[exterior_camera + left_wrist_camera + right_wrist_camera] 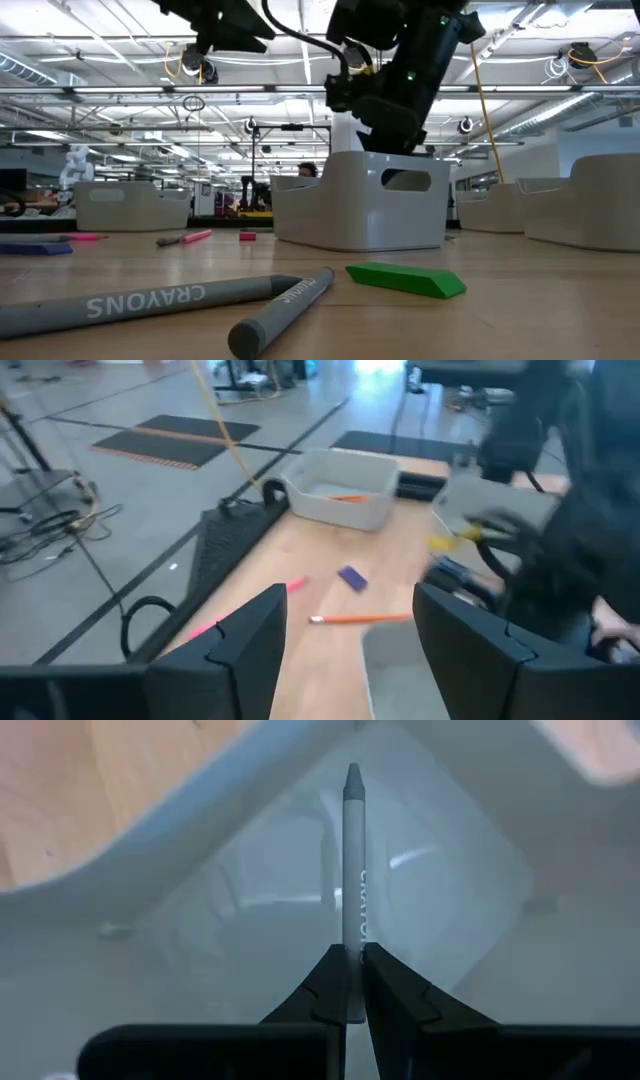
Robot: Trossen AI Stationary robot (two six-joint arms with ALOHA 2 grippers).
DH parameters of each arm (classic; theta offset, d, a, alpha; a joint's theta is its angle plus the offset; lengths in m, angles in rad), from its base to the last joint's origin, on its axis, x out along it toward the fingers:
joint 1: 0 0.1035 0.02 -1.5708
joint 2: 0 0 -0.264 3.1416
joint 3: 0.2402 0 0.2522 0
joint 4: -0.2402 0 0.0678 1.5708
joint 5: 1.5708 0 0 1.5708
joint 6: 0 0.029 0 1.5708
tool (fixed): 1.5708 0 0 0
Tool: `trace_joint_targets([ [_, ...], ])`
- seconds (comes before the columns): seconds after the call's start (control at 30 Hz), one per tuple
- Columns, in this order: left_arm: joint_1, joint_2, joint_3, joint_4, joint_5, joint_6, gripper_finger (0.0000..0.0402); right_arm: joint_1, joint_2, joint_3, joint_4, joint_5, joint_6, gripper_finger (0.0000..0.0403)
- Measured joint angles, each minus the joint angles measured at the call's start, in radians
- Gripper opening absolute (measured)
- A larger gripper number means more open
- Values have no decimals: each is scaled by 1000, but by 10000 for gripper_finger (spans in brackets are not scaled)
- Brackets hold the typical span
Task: Sort crayons/erasers/pens/pencils in bins
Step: Put the gray crayon into the bottom left gray bin
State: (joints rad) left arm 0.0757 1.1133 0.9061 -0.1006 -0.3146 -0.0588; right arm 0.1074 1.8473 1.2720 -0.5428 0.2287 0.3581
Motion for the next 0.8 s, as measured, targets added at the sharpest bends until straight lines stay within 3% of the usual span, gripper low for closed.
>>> trace_joint_targets([
  [0.4, 21, -1, 290, -298, 0, -167, 223, -1, -5, -9, -45, -50, 379, 31],
  [0.63, 5, 0, 311, -392, 27, -253, 223, -15, -32, -10, -33, -71, 422, 103],
  [0.8, -26, 0, 311, -406, 27, -295, 223, 21, -186, -8, -26, -58, 356, 131],
])
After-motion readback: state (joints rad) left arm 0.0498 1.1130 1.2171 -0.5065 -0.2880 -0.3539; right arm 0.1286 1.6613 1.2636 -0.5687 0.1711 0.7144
